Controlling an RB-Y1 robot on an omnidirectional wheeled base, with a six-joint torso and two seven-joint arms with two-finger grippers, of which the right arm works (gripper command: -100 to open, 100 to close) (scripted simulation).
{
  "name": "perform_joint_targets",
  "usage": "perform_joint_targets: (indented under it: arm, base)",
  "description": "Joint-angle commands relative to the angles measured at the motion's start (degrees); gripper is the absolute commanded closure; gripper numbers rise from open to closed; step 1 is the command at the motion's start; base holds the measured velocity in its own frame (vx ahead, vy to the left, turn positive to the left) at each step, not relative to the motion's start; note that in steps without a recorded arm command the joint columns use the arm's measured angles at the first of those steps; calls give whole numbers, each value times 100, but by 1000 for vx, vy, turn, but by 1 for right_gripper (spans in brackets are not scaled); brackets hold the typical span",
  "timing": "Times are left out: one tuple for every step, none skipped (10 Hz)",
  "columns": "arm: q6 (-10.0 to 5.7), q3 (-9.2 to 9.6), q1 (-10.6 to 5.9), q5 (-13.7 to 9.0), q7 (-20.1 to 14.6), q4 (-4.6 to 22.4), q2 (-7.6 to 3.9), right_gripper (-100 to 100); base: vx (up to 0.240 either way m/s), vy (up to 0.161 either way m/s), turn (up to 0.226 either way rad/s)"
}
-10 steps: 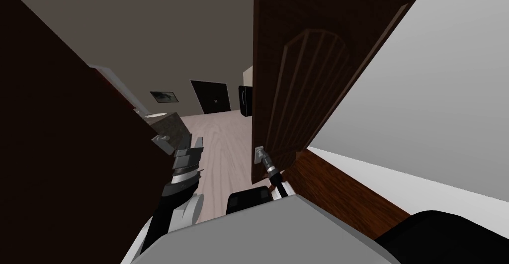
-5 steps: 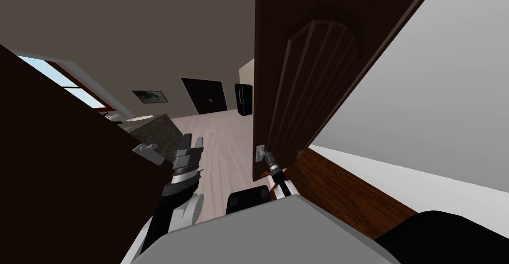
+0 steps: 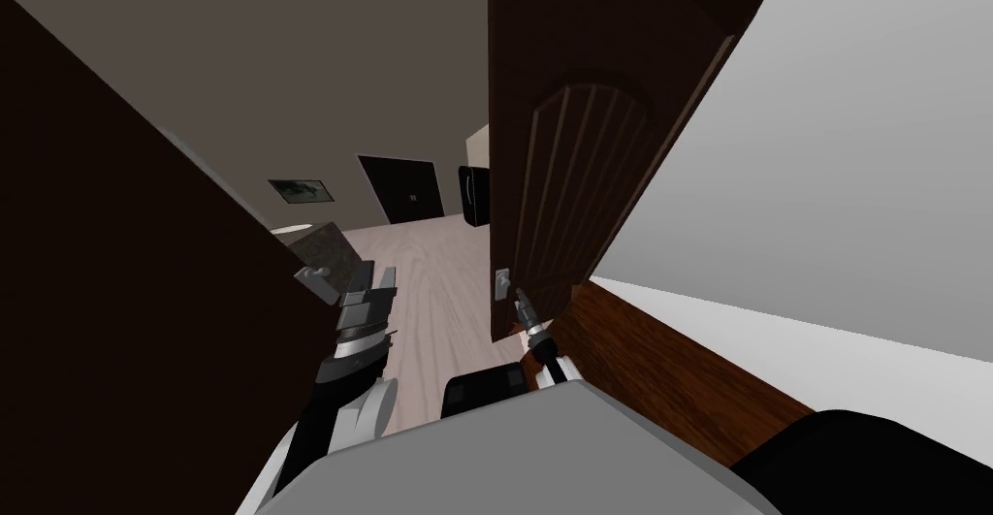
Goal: Push the door open
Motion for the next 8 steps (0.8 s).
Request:
perform_joint_targets:
  arm:
    - [-44,51,81,5,-44,-56,55,-100]
    - [-68,76,127,7,-67,-87,109,-100]
    - [-46,64,102,9,-45,-71,86,-100]
    - [-43,38,17,-10,-16,-7,22,-100]
    - [-40,30,-7,-15,-7,10,16,-100]
    - [-35,14,-56,-27,10,45,12,-100]
    - [-29,-3,-109,-38,28,82,25,-100]
    - [-23,-20,-160,-50,47,118,53,-100]
  base:
    - [-233,24,-15]
    - [-212,28,-25]
    - [-94,8,-7]
    - [86,4,19]
    - [175,27,18]
    - [201,33,11]
    - [220,38,18]
    - [219,49,17]
